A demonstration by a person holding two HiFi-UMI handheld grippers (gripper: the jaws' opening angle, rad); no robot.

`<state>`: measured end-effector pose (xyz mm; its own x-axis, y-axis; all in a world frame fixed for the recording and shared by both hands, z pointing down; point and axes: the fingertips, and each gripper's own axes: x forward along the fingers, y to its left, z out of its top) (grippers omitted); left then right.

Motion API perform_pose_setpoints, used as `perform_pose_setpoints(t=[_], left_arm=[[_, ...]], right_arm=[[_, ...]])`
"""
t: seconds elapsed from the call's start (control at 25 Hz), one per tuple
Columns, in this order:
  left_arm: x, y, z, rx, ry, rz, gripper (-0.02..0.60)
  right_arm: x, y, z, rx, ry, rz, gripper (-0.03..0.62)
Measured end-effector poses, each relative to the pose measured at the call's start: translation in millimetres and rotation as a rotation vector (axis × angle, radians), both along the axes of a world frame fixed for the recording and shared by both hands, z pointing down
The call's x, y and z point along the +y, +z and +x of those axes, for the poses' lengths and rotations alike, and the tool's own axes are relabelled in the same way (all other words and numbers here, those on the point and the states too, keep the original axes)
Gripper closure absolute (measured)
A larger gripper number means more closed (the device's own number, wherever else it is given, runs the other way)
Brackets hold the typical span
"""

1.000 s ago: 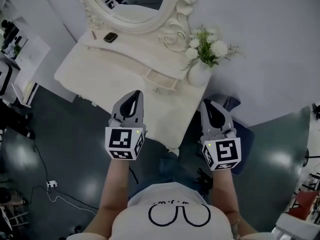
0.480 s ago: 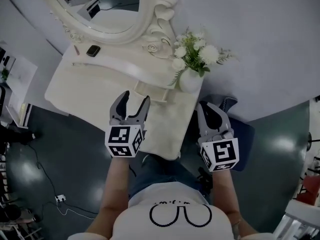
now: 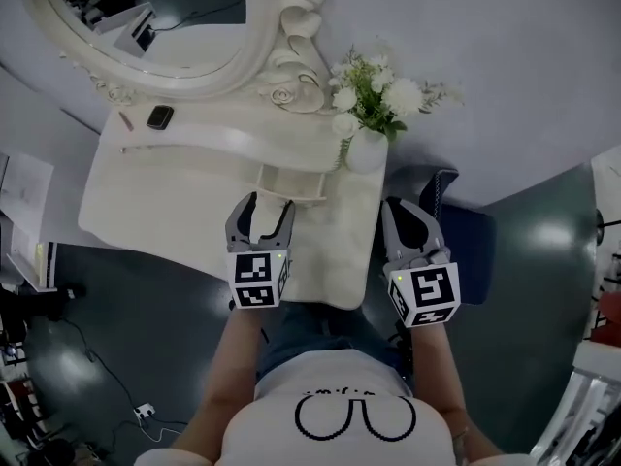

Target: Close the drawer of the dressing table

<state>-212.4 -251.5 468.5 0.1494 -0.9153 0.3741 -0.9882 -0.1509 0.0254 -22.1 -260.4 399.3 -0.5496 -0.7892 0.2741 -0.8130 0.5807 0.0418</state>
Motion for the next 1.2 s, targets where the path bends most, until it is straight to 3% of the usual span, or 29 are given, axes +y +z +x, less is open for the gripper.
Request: perform_pose_setpoints(t=[0.24,0.6,0.8,0.92,1.2], left_arm=[[0,47,6,0.014,0.051,-0.097,0.343],[-2,106,3,0.026,0.048,-0.233,0.423],[-8,117,5,0.009,0.068,-0.257,0.444],[-8,121,6,-0.011,0.073,-0.27,0.491],[-9,116,5,-0.005,0.093,-0.276,0.492]], right_arm=[[9,31,0,0.05,0.055,-0.07,0.591],[20,53,4,0.102,0.095,-0.115,0.591],[22,50,0,0.123,0.094,-0.106,0.591],[26,50,-1,0.136,0.092,-0.106,0.591],[29,46,-6,0.142,0.09,-0.094,0.591]])
